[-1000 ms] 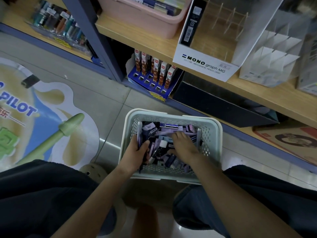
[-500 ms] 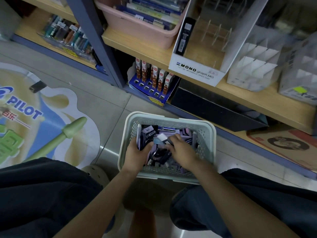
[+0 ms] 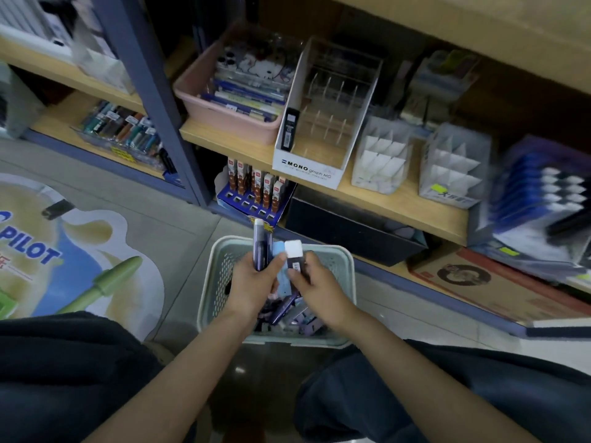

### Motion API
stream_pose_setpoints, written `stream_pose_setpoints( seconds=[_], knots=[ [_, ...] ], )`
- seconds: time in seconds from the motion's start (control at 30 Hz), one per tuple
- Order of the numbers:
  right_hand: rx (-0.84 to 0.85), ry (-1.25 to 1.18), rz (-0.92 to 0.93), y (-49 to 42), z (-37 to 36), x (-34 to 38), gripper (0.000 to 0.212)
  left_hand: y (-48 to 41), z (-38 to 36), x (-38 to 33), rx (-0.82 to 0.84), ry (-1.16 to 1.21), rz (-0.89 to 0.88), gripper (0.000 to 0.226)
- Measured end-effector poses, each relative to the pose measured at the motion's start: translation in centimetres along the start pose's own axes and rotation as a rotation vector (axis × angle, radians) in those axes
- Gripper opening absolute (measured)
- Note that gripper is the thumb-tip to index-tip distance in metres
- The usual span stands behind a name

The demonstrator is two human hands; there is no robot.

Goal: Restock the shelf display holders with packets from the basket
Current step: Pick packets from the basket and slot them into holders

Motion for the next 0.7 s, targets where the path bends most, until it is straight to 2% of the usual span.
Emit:
stream_pose_setpoints(
  seconds=[0.1,0.2,0.27,0.53,0.6,0.7],
  knots=[
    [-0.074,0.114,0.066,1.2,2.9,1.6,0.026,1.1,-1.5,-2.6,0.061,-0.029,-0.099,0.012],
    [-0.189,0.261,0.207,2.2,7.4,4.2,0.019,2.5,-2.6,-6.1,0.113,-0.096,-0.218,0.020],
    [-0.287,0.297,0.216,2.7,11.0,5.2,0.015,3.2,-3.4,-8.3,0.151,-0.124,-0.275,0.021],
    [-0.792,0.380,0.125,2.6,24.5,4.2,0.019,3.7,-7.5,-14.1,0.286,-0.203,-0.398,0.023],
    [-0.839,0.435,0.067,2.0,26.1,2.6,0.022,3.6,-8.5,-14.8,0.312,-0.228,-0.408,0.025],
    [-0.766,0.570,-0.033,1.1,26.4,0.7,0.026,3.3,-9.9,-15.3,0.354,-0.250,-0.416,0.024]
  ],
)
Point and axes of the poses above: each hand's wrist, its own y-axis away from the middle knuckle, its own z-axis out of the back of the hand, x = y × z, the point moved 7 cm from there along -y, towards the middle knuckle, and after that the axes turned 3 degrees about y, right-handed, at the moved point
